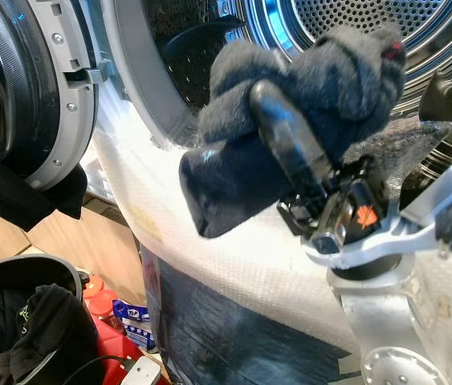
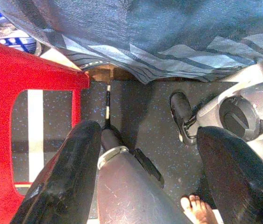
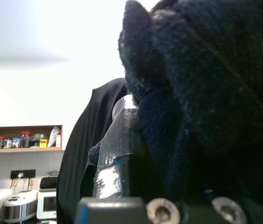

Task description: Clothes washing

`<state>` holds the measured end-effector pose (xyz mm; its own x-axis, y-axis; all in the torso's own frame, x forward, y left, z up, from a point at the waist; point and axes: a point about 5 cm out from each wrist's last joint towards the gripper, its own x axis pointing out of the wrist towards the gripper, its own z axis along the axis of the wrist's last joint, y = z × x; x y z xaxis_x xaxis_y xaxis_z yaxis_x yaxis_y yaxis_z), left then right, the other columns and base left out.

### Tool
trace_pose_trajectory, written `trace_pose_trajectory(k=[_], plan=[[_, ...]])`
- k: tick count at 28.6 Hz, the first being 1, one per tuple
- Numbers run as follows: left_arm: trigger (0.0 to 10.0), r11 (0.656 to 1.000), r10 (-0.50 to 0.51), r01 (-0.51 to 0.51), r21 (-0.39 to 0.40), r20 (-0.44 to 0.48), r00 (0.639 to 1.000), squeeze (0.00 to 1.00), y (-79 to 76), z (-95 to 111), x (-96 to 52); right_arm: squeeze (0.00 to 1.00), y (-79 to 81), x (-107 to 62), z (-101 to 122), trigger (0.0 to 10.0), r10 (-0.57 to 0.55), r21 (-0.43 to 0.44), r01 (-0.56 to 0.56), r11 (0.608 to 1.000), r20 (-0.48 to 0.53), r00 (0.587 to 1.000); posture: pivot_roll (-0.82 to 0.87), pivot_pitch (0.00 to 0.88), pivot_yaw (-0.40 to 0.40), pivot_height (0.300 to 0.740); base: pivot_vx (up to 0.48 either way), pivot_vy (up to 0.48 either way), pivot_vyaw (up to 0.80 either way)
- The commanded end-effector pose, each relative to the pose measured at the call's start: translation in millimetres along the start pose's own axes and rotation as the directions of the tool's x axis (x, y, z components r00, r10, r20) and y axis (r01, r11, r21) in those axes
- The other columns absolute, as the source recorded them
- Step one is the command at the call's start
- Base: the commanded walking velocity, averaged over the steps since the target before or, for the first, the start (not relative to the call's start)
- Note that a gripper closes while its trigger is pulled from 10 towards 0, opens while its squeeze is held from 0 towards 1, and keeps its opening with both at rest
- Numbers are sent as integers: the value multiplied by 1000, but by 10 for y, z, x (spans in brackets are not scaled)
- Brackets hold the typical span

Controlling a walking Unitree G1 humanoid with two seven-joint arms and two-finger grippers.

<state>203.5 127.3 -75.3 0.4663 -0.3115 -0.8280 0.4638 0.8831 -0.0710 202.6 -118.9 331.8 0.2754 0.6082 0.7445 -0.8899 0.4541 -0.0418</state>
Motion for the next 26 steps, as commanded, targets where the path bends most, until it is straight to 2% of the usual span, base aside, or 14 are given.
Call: trace_pose_trajectory(k=[1, 4, 6, 8, 13, 15, 17, 19, 21, 22, 26], plan=[[10000, 1000, -6, 6, 9, -24, 1000, 0, 4, -63, -9, 0, -4, 40, 41, 0, 8, -6, -8, 1000, 20, 1000, -54, 17, 11, 740, 0, 0, 0], [10000, 1000, -4, 4, 15, -23, 1000, 0, 12, -52, -9, 0, -12, 121, 81, 0, 35, -39, -34, 999, 30, 999, -42, 28, 15, 740, 0, 0, 0], [10000, 1000, -3, 3, 16, -21, 1000, 0, 13, -40, -7, 0, -24, 256, 108, 0, 29, -52, -27, 998, 48, 998, -35, 30, 11, 740, 0, 0, 0], [10000, 1000, -1, 2, 12, -20, 1000, 0, 13, -39, -7, 0, -31, 288, 108, 0, 22, -56, -19, 998, 52, 998, -34, 30, 11, 740, 0, 0, 0], [10000, 1000, -2, 2, 8, -18, 1000, 0, 21, -24, -7, 0, -111, 458, -31, 0, -14, -80, 14, 997, 2, 1000, -44, 30, 22, 740, 0, 0, 0], [10000, 1000, -7, 7, 21, -19, 1000, 0, 6, -20, -3, 0, -96, 539, -59, 0, 19, -42, -18, 999, 26, 999, -24, 11, 5, 740, 0, 0, 0], [10000, 1000, -3, 4, 24, -18, 1000, 0, 16, -2, -3, 0, -264, 645, -61, 0, -38, -41, 38, 998, 19, 999, -37, 31, 13, 740, 0, 0, 0], [10000, 1000, -1, 1, 20, -16, 1000, 0, 16, 6, -1, 0, -290, 643, -76, 0, -36, -34, 37, 999, 19, 999, -16, 25, 5, 740, 0, 0, 0], [10000, 1000, 7, -7, 4, -11, 1000, 0, 21, 14, 0, 0, -375, 631, -138, 0, -53, -42, 53, 998, -8, 999, -11, 37, 3, 740, 0, 0, 0], [10000, 1000, 9, -9, 3, -9, 1000, 0, 25, 19, -1, 0, -474, 655, -193, 0, -91, -66, 87, 994, -51, 995, -17, 28, 6, 740, 0, 0, 0], [10000, 1000, 7, -7, 7, -8, 1000, 0, 32, 35, -1, 0, -555, 784, -231, 0, -104, -72, 100, 992, -68, 992, -24, 27, 10, 740, 0, 0, 0]])
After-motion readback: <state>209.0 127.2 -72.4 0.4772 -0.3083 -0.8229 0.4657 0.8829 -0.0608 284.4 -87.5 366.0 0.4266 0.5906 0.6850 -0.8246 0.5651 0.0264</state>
